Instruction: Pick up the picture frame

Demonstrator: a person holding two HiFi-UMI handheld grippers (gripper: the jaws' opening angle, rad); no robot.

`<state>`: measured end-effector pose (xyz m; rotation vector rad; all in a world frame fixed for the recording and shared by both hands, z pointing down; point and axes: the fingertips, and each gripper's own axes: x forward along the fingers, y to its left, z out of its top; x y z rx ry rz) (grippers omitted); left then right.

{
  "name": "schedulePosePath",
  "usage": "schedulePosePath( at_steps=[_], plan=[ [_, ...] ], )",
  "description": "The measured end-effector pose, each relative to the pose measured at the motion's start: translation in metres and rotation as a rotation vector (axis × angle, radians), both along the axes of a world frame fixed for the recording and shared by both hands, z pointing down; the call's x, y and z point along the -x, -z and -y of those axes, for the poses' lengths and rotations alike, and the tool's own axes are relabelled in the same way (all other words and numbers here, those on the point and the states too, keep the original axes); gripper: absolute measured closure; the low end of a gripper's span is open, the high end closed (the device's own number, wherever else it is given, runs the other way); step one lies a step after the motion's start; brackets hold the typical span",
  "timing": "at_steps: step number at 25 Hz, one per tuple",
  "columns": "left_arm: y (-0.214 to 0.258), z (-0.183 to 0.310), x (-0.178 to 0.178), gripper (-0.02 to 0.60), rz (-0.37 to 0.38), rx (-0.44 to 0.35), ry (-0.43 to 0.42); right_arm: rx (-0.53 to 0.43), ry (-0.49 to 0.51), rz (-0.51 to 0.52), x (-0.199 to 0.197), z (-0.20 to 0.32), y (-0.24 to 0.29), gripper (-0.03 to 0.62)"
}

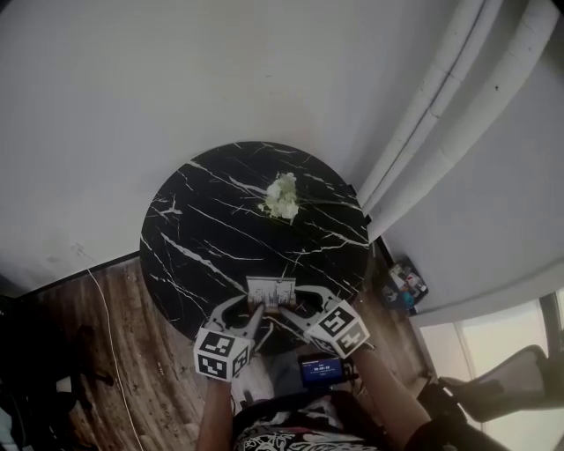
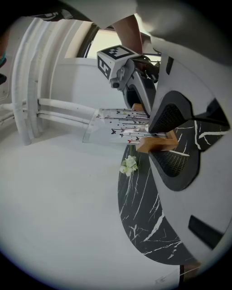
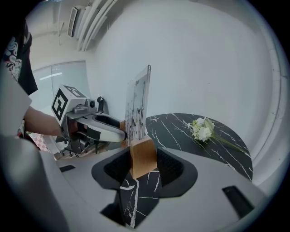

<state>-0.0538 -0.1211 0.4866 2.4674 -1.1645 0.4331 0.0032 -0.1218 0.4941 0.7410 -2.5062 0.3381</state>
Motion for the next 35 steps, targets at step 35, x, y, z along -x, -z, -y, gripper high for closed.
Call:
schedulePosePath(
  at_steps=[35],
  plan=[
    [0.002,-0.002,-0.034,0.449,0.036,0.003,-0.056,-0.002,-0.115,0.003,-0.033,-0.007,0.003,0.427]
  ],
)
